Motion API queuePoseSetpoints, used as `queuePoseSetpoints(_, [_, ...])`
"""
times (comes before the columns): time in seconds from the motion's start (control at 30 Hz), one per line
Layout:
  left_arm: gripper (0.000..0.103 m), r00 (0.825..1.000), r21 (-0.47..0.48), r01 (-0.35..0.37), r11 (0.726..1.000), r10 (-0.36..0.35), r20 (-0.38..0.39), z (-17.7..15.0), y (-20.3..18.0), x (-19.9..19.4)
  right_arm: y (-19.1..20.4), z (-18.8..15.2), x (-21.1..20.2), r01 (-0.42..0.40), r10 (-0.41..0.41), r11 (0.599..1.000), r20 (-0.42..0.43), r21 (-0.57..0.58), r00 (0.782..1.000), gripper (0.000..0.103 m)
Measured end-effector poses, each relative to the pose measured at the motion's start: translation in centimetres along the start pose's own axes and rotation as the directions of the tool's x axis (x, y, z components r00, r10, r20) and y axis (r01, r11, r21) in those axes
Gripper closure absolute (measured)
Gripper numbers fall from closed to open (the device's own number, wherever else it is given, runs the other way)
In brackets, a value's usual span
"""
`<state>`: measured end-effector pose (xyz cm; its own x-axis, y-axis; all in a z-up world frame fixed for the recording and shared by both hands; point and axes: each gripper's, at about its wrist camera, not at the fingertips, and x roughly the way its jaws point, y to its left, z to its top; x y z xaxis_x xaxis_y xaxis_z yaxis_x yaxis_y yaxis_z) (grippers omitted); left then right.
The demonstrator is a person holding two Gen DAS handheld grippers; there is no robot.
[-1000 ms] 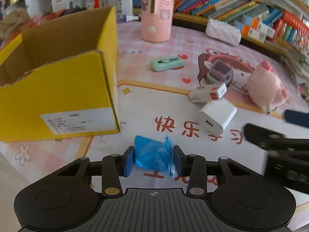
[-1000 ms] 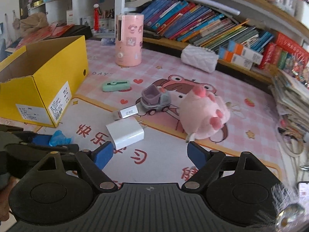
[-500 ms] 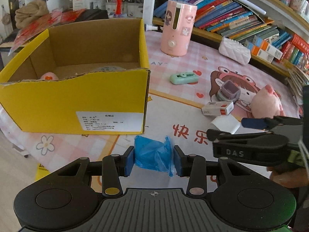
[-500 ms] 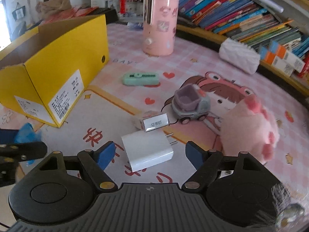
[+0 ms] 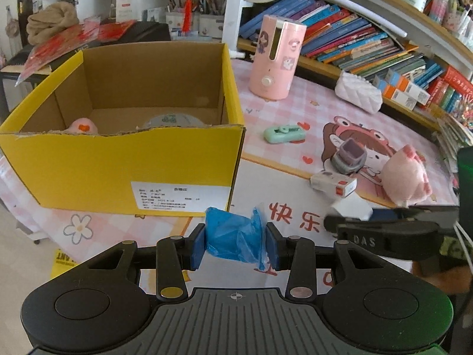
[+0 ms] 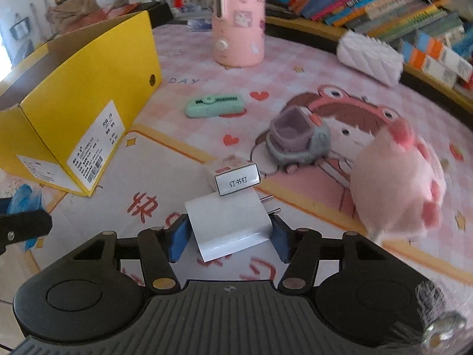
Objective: Organize objects
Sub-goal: 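Lift the blue bag toward the box with the left tool while the right grasps the charger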
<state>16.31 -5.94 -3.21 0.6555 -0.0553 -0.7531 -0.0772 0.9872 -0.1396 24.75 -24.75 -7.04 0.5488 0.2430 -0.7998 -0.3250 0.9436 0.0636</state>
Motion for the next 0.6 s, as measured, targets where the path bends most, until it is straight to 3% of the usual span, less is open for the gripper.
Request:
queuePoseSetpoints(0.37, [0.064, 0.996, 0.064, 0.084, 0.994, -0.085, 0.011, -0.5, 0.7, -0.9, 2.1, -2.7, -4.4, 0.098, -0.098, 0.990, -0.010, 0.098, 0.995, 0.048])
queuePoseSetpoints(0.6, [0.064, 0.991, 0.094, 0.127, 0.987, -0.129, 0.021, -1.4, 2.5, -2.5, 4.9, -4.1, -6.9, 0.118, -0.119, 0.982, -0.004, 0.147, 0.993, 0.048])
